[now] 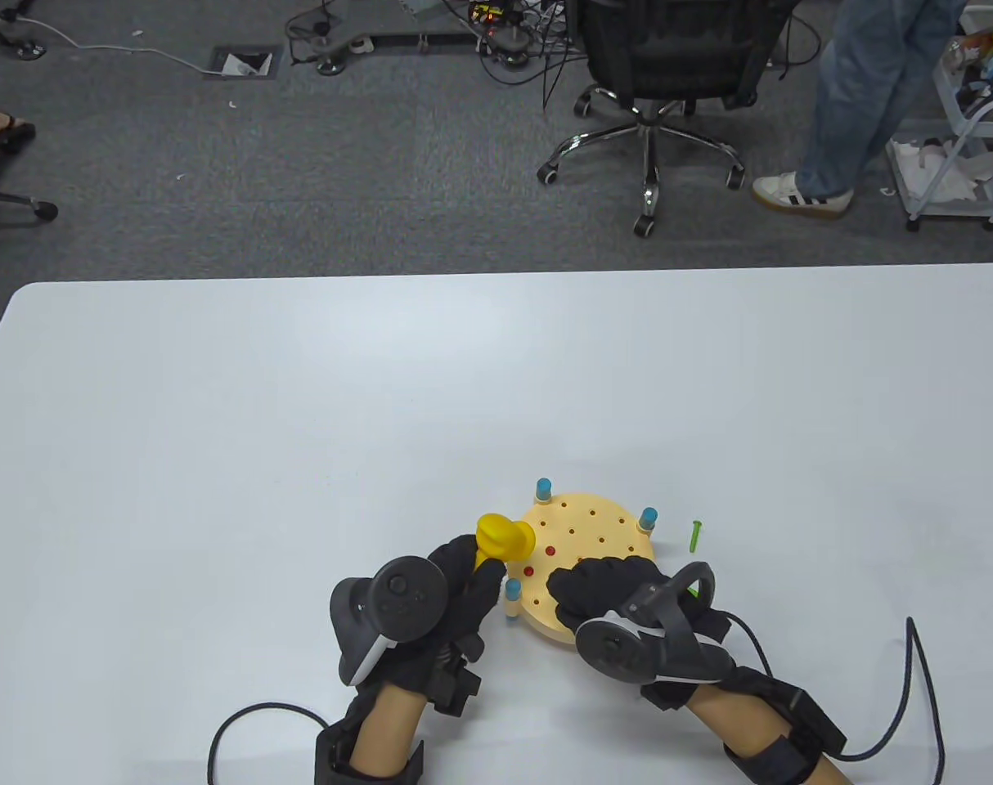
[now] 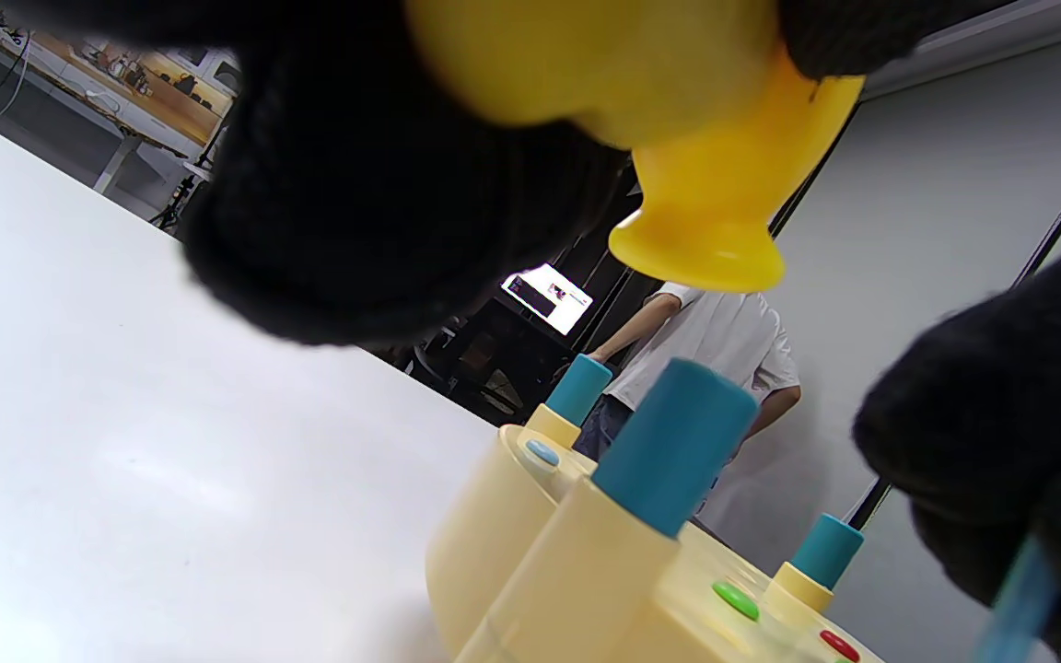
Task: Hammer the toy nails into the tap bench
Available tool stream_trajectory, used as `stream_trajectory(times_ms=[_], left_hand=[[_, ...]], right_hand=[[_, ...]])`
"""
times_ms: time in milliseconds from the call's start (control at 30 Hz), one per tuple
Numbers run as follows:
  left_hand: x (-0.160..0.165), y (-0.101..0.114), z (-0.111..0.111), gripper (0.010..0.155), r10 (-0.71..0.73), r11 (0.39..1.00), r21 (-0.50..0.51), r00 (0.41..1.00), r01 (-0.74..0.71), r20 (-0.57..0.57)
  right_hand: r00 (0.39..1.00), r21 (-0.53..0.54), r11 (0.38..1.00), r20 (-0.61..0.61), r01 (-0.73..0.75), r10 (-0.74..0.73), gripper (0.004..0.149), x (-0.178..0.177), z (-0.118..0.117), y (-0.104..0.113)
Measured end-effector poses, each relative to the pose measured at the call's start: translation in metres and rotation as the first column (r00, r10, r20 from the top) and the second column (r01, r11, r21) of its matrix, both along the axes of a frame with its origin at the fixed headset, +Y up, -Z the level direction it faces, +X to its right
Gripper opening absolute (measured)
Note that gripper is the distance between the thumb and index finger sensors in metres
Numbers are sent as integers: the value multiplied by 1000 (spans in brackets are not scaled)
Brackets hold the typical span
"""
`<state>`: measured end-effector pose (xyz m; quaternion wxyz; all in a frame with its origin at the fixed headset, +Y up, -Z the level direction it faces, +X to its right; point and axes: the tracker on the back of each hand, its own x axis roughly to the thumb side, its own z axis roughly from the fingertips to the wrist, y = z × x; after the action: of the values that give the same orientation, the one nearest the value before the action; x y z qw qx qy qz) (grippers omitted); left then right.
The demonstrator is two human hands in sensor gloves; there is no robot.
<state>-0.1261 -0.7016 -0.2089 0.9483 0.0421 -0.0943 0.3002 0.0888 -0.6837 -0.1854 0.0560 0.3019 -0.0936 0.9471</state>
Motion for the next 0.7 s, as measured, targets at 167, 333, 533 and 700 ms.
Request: stream_trajectory(times_ms=[167, 333, 533, 700], left_hand=[[-1, 1, 0, 65, 1, 1000, 4, 1000, -1, -2], [0, 1, 0, 65, -6, 1000, 5, 1000, 6, 1], [1, 2, 1, 65, -14, 1000, 14, 1000, 14, 8], [3, 2, 2, 65, -22, 1000, 20, 1000, 21, 17]], right_hand=[[997, -44, 996, -15, -77, 76, 41, -7, -8, -6], [995, -15, 995, -8, -99, 99, 41, -9, -8, -8], [995, -6, 995, 3, -96, 96, 41, -8, -9, -8], [991, -53, 990, -25, -134, 133, 40, -11, -9, -12]])
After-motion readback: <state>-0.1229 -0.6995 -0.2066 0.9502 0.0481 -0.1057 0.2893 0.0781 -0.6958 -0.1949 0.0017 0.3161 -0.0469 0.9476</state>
